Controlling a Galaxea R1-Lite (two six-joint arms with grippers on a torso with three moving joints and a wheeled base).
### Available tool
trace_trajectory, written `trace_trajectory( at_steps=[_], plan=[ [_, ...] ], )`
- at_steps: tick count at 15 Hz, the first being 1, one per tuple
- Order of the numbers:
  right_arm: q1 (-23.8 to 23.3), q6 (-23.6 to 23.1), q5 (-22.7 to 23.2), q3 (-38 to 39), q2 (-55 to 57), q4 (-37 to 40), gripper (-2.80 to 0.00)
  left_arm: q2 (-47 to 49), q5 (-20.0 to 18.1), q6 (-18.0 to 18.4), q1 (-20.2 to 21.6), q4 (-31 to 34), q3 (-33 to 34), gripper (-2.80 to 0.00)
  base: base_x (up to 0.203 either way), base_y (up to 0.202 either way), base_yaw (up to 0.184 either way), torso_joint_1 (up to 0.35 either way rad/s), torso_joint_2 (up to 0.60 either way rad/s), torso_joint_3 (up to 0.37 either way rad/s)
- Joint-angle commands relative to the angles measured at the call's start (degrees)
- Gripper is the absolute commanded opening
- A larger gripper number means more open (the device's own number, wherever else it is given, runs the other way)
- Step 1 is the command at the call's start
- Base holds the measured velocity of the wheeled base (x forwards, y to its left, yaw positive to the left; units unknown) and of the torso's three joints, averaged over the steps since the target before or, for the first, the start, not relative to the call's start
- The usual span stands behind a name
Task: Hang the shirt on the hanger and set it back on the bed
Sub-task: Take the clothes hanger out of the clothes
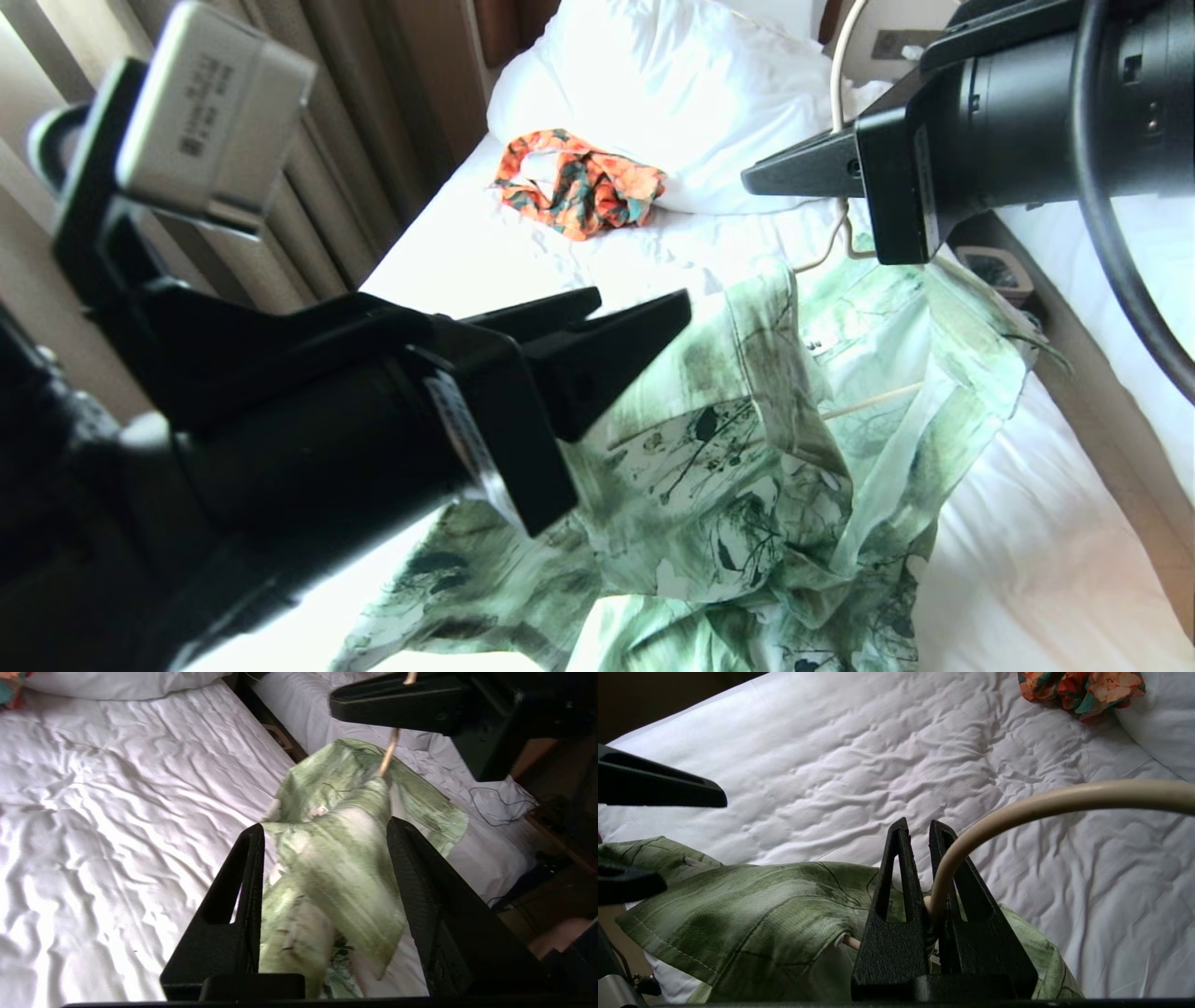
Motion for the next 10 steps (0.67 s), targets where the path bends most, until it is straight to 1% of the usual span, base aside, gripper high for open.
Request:
trace_trajectory(
  at_steps=[1,3,4,7,8,9,10],
  plan=[
    [-0.25,-0.09,-0.10,-0.13,-1.65,0.36,-2.80,-4.45,-0.44,0.38,5.09,2.13,-0.69,-2.80,0.000,0.000,0.000,0.000,0.00,0.000],
    [-1.18,-0.26,-0.02,-0.06,-2.20,0.25,-2.80,-6.26,-3.10,0.62,13.63,3.59,-0.97,-2.80,0.000,0.000,0.000,0.000,0.00,0.000],
    [-1.32,-0.29,-0.02,-0.13,-2.69,0.06,-2.80,-8.22,-4.27,0.66,16.94,5.35,-1.09,-2.80,0.000,0.000,0.000,0.000,0.00,0.000],
    [-1.67,-0.49,-0.07,-3.53,-2.80,-0.23,-2.80,-14.44,-5.36,0.59,23.39,12.69,-1.09,-2.80,0.000,0.000,0.000,0.000,0.00,0.000],
    [-1.68,-0.83,-0.43,-5.08,-2.74,-0.13,-2.80,-16.27,-5.43,0.55,25.87,15.16,-1.06,-2.80,0.000,0.000,0.000,0.046,-0.21,-0.150],
    [-1.75,-1.51,-1.83,-6.04,-2.81,0.05,-2.80,-18.32,-5.50,0.54,27.96,17.62,-0.98,-2.80,0.000,0.000,0.000,0.063,-0.33,-0.247],
    [-1.98,-1.93,-2.72,-6.17,-3.30,0.13,-2.80,-20.24,-5.53,0.53,29.37,19.85,-0.86,-2.80,0.000,0.000,0.000,0.099,-0.40,-0.290]
  ],
)
